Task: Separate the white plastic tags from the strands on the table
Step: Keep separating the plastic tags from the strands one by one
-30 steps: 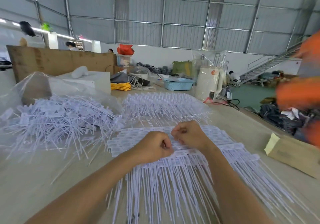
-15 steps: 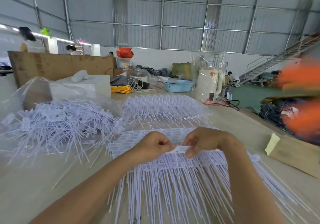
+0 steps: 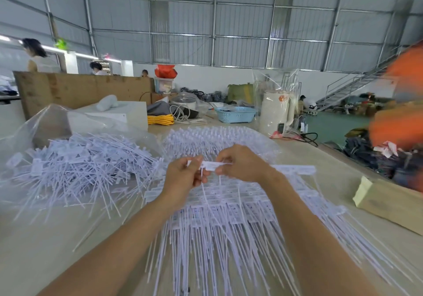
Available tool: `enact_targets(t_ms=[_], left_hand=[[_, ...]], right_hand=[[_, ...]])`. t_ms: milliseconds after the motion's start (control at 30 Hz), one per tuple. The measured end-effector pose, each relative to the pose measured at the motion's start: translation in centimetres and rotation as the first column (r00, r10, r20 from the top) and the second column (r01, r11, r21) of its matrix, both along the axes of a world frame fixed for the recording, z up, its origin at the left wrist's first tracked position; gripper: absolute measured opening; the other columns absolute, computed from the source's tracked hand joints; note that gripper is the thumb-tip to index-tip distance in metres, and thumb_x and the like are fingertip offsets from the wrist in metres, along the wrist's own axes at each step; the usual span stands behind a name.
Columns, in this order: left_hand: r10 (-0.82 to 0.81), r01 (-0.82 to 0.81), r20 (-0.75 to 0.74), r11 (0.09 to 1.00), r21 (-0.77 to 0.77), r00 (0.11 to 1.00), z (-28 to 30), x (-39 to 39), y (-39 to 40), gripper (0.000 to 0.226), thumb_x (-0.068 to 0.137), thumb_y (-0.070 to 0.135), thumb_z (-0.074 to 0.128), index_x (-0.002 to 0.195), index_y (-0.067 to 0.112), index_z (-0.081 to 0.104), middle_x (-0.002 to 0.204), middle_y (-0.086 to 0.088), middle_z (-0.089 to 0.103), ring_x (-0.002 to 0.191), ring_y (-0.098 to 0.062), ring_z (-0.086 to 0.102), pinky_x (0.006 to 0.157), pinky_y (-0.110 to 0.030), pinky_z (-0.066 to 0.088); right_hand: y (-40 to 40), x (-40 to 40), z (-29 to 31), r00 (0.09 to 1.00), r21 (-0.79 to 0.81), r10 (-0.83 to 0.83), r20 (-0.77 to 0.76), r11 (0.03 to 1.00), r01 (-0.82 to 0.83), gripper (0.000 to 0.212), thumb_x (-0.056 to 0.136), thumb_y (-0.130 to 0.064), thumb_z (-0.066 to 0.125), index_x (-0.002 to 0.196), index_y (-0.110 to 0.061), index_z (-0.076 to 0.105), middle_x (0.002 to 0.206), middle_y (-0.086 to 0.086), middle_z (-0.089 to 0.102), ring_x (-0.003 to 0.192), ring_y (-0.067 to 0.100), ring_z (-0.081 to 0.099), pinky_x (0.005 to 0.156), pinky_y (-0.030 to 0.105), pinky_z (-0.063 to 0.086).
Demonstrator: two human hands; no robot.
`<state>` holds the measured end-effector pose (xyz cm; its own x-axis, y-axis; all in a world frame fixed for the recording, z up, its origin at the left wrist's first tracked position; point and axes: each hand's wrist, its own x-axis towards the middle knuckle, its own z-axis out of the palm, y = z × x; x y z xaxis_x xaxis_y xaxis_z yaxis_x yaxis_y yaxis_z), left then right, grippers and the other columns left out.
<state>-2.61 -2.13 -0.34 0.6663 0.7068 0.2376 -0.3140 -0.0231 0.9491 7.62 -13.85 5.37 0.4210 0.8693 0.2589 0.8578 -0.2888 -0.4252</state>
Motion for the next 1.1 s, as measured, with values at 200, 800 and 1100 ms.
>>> enact_targets(t_ms=[200,800,1100], left_hand=[[-0.006,0.002,-0.052,0.998,-0.068,0.999,-0.7,1.2,0.4,0.023,0.095,0.018,0.057,0.079,0.004,0.066,0.054,-0.003,0.066,0.041,-0.007,0.054,0.04,-0.017,0.04],[0.116,-0.06,-0.265,0.976,0.211,0.957,-2.0,3.3,1.0,0.028,0.1,0.023,0.047,0.083,0.005,0.06,0.052,-0.002,0.058,0.034,-0.007,0.048,0.041,-0.02,0.042],[0.124,-0.06,-0.171,0.939,0.338,0.977,-1.8,2.3,0.3,0.033,0.098,0.02,0.051,0.068,0.009,0.056,0.051,-0.002,0.054,0.041,-0.01,0.047,0.045,-0.021,0.041]], right_hand=[[1.3,1.8,-4.5,0.99,0.203,0.018,-0.14,0.979,0.011,0.012,0.09,-0.014,0.06,0.096,-0.006,0.067,0.084,0.014,0.063,0.077,0.022,0.053,0.073,0.034,0.042],[2.8,1.8,-8.0,0.974,0.156,-0.217,-0.065,0.962,0.225,0.02,0.095,-0.033,0.049,0.091,-0.016,0.058,0.08,0.0,0.055,0.085,0.025,0.054,0.086,0.039,0.037],[2.2,1.5,-7.8,0.988,0.139,-0.12,-0.101,0.981,0.134,0.022,0.096,-0.04,0.045,0.086,-0.025,0.057,0.076,-0.002,0.053,0.077,0.02,0.05,0.08,0.039,0.042]])
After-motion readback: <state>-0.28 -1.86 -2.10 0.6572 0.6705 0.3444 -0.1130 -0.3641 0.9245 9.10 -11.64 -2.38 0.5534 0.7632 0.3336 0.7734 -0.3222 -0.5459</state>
